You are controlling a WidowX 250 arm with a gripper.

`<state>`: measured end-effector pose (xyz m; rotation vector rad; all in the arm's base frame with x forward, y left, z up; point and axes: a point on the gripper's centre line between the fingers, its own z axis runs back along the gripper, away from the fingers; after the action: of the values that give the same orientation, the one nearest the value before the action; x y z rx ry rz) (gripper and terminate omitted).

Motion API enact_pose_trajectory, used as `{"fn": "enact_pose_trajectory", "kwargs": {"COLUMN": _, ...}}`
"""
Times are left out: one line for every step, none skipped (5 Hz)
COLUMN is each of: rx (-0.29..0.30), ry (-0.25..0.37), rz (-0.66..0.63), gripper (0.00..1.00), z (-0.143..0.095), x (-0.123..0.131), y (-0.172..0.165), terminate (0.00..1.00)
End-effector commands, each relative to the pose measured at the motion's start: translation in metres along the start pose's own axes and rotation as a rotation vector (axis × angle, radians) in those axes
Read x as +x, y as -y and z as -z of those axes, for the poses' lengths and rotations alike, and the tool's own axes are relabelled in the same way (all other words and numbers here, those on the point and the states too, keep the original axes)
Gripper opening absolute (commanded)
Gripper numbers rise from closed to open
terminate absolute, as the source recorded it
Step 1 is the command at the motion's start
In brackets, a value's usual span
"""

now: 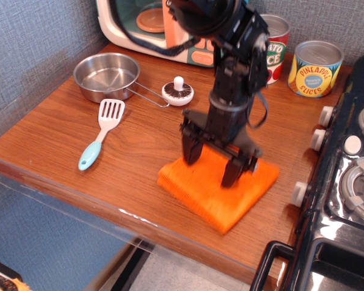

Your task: PLACE THE ORANGE CLOTH AT THE RIGHT SIDE CORNER OF THE TABLE

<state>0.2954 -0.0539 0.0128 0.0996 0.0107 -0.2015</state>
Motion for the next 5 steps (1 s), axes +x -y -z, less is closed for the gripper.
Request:
{"fn": "enact_pose_trajectory", "kwargs": {"rx": 0.024, "ry": 0.034, "rz": -0.002, "gripper": 1.0, "z": -0.012, "x": -0.015, "y": 0.0, "terminate": 0.0}}
{"fn": "enact_pose_trajectory", "kwargs": {"rx": 0.013, "ry": 0.059, "rz": -0.017, "gripper": 1.0, "z": -0.016, "x": -0.011, "y": 0.001, "terminate": 0.0}}
{"fn": "enact_pose_trajectory", "kwargs": {"rx": -0.036, "ry": 0.158, "rz": -0.019, "gripper": 1.0, "z": -0.045, "x": 0.004, "y": 0.002, "terminate": 0.0}}
{"fn": "enact_pose_trajectory", "kwargs": {"rx": -0.079, "ry": 0.237, "rz": -0.013, "gripper": 1.0, "z": -0.08, "x": 0.009, "y": -0.005, "terminate": 0.0}}
{"fn": "enact_pose_trajectory", "kwargs": {"rx": -0.105, "ry": 0.239, "rz": -0.005, "gripper": 1.0, "z": -0.088, "x": 0.008, "y": -0.011, "terminate": 0.0}}
